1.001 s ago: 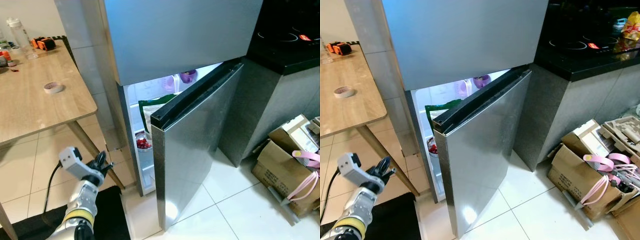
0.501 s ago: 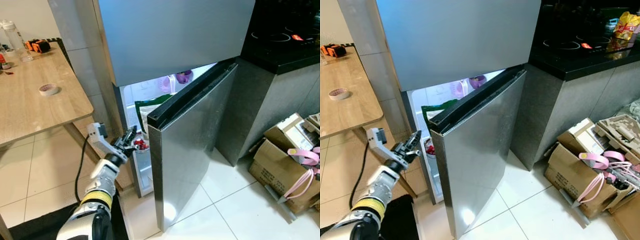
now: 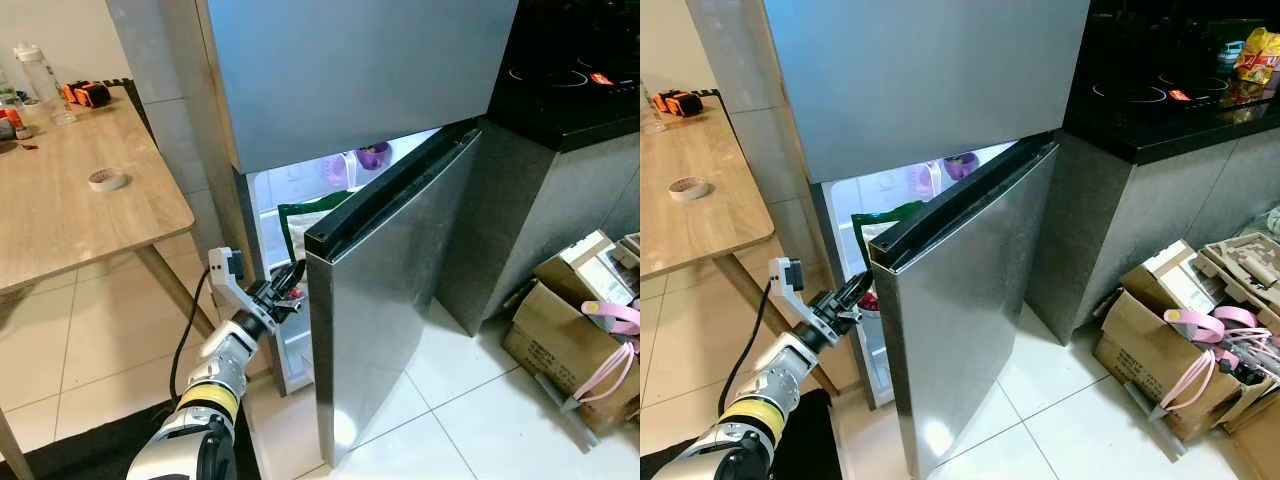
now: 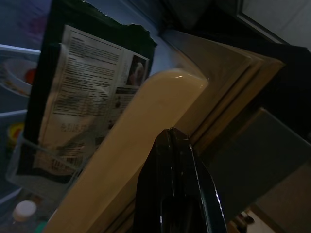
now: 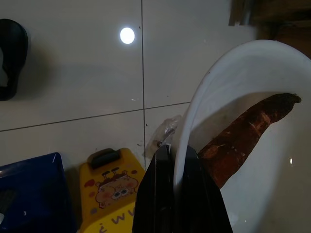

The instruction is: Restocking fridge

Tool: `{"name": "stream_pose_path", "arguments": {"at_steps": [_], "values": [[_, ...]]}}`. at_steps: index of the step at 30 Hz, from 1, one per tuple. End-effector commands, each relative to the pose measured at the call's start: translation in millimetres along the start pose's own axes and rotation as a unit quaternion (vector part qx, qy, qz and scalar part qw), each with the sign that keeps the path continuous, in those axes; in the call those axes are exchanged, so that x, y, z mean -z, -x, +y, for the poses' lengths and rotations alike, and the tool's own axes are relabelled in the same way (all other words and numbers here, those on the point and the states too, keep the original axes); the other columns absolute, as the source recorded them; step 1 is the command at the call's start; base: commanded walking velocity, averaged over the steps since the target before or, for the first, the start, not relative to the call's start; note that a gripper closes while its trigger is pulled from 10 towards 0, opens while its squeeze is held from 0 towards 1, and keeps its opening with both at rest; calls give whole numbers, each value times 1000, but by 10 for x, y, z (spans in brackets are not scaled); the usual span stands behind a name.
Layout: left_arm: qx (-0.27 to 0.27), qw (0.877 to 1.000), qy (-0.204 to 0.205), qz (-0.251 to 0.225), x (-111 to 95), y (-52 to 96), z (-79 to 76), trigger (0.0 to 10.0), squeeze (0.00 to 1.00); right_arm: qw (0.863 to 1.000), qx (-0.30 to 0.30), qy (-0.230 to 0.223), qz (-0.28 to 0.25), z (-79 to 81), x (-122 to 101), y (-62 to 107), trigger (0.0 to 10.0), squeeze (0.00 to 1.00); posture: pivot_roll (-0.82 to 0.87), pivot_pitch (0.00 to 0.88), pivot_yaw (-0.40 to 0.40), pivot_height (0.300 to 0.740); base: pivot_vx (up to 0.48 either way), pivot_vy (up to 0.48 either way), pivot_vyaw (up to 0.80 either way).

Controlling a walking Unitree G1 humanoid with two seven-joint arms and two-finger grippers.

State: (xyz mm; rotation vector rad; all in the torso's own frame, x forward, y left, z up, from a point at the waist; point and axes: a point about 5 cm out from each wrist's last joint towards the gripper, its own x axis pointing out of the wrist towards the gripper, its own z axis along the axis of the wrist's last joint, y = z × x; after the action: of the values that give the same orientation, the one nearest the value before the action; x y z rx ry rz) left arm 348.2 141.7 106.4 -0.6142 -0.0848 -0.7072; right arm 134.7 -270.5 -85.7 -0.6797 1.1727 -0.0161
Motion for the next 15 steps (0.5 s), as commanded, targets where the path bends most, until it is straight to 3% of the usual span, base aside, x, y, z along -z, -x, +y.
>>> {"name": "stream_pose_path", "arguments": {"at_steps": [1,5,9,10,11,13,14,15], "values": [[43,998,17,31,190,-82,-154,10000,0,1000,9,-6,3,-27,30,1,10000,0,-90,0,33,740,0,0,0],[79,995,35,44,322,-175,-308,10000,0,1000,15,-8,8,-40,48,1,10000,0,-94,0,40,740,0,0,0],[147,985,88,19,343,-494,-646,10000,0,999,32,-20,20,-94,87,1,10000,0,-95,0,43,740,0,0,0],[147,985,88,19,343,-494,-646,10000,0,999,32,-20,20,-94,87,1,10000,0,-95,0,43,740,0,0,0],[185,978,96,22,368,-610,-815,10000,0,999,37,-26,24,-112,104,1,10000,0,-102,0,43,740,0,0,0],[185,978,96,22,368,-610,-815,10000,0,999,37,-26,24,-112,104,1,10000,0,-102,0,43,740,0,0,0],[218,971,99,28,394,-693,-957,10000,0,998,40,-30,27,-121,116,2,10000,0,-108,0,46,740,0,0,0],[218,971,99,28,394,-693,-957,10000,0,998,40,-30,27,-121,116,2,10000,0,-108,0,46,740,0,0,0]]}}
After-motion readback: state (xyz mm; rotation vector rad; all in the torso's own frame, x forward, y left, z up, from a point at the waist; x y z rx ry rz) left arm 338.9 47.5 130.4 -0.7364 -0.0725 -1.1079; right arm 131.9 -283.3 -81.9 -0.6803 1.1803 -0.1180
